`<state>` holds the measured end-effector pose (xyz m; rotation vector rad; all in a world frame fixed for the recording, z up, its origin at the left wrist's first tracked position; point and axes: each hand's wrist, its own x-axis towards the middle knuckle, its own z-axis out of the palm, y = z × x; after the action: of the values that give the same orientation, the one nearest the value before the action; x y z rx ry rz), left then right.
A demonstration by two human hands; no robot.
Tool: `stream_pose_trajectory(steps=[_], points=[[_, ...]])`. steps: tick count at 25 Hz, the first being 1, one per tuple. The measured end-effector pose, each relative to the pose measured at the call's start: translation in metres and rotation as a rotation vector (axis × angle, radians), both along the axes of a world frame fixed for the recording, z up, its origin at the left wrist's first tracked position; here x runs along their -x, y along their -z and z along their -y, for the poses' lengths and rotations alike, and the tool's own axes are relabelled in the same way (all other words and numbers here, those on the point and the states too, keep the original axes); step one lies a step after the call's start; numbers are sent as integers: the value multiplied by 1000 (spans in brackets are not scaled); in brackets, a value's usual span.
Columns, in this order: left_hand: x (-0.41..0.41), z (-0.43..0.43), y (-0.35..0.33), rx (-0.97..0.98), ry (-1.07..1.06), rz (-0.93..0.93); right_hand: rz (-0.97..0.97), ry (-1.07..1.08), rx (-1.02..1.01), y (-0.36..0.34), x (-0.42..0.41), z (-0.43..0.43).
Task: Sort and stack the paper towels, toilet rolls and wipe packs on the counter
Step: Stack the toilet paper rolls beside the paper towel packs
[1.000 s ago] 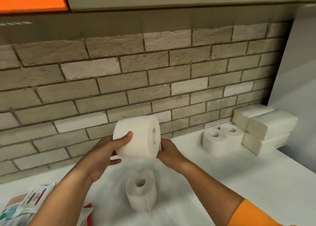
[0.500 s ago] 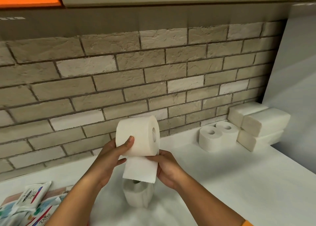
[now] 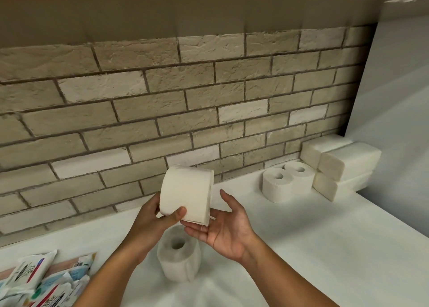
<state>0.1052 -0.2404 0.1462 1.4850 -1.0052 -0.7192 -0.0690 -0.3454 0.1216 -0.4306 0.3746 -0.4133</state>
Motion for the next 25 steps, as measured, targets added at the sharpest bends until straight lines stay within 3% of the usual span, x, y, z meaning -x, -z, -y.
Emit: stream_pose_trajectory(steps=[7, 10, 15, 17, 20, 22, 25], points=[[-1, 3, 19, -23, -26, 238, 32, 44, -78, -6, -1, 1], [9, 6, 18, 34, 4, 405, 53, -4, -21, -11, -1, -1], [14, 16, 12, 31, 29, 533, 26, 1, 14, -13, 5, 2], [17, 18, 7, 83, 27, 409, -10, 12, 46, -11, 13, 7], [23, 26, -4, 87, -66, 35, -60, 45, 71, -10, 26, 16], [25, 37, -11, 48, -15, -180, -55, 53, 62, -10, 34, 21], [45, 49, -24, 27, 116, -257, -23, 36, 75, -10, 44, 29]])
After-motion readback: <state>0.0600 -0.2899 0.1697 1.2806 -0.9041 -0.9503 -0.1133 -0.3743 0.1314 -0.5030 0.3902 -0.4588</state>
